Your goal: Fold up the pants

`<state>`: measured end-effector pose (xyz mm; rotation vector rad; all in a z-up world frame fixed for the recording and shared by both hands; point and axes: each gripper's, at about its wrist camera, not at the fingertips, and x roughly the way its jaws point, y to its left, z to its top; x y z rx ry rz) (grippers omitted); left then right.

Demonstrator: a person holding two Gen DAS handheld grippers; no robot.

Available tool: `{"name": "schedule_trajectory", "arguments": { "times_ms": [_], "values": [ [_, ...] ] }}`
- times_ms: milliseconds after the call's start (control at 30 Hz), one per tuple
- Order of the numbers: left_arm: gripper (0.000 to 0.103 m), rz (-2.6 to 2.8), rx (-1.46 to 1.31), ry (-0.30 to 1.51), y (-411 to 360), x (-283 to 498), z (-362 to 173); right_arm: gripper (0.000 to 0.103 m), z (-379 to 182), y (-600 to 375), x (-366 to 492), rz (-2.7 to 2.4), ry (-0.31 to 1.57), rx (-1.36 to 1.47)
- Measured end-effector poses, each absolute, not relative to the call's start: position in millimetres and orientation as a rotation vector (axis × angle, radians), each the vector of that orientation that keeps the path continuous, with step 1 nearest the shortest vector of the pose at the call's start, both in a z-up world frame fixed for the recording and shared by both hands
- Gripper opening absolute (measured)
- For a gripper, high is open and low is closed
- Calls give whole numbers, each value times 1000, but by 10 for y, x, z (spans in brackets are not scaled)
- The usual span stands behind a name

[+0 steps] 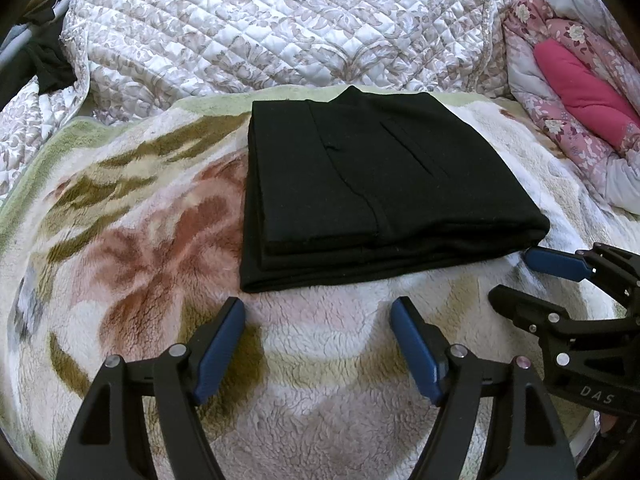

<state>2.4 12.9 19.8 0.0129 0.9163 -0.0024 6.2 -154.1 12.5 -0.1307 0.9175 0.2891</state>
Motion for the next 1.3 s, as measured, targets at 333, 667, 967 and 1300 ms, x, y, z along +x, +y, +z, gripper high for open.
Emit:
{"name": "schedule_trajectory", "arguments": {
  "times_ms": [333,667,967,1300],
  "values": [
    [79,-3,-7,932,149,33,208,58,121,-1543,70,288,916,-132],
    [80,-14,-8,929,152,21,213,59,126,-1538,67,288,910,-138],
    [80,-14,-6,930,152,26,215,60,120,-1537,68,287,909,-139],
    [80,-13,-6,932,151,32,212,60,117,-1531,64,286,908,-139]
  ]
}}
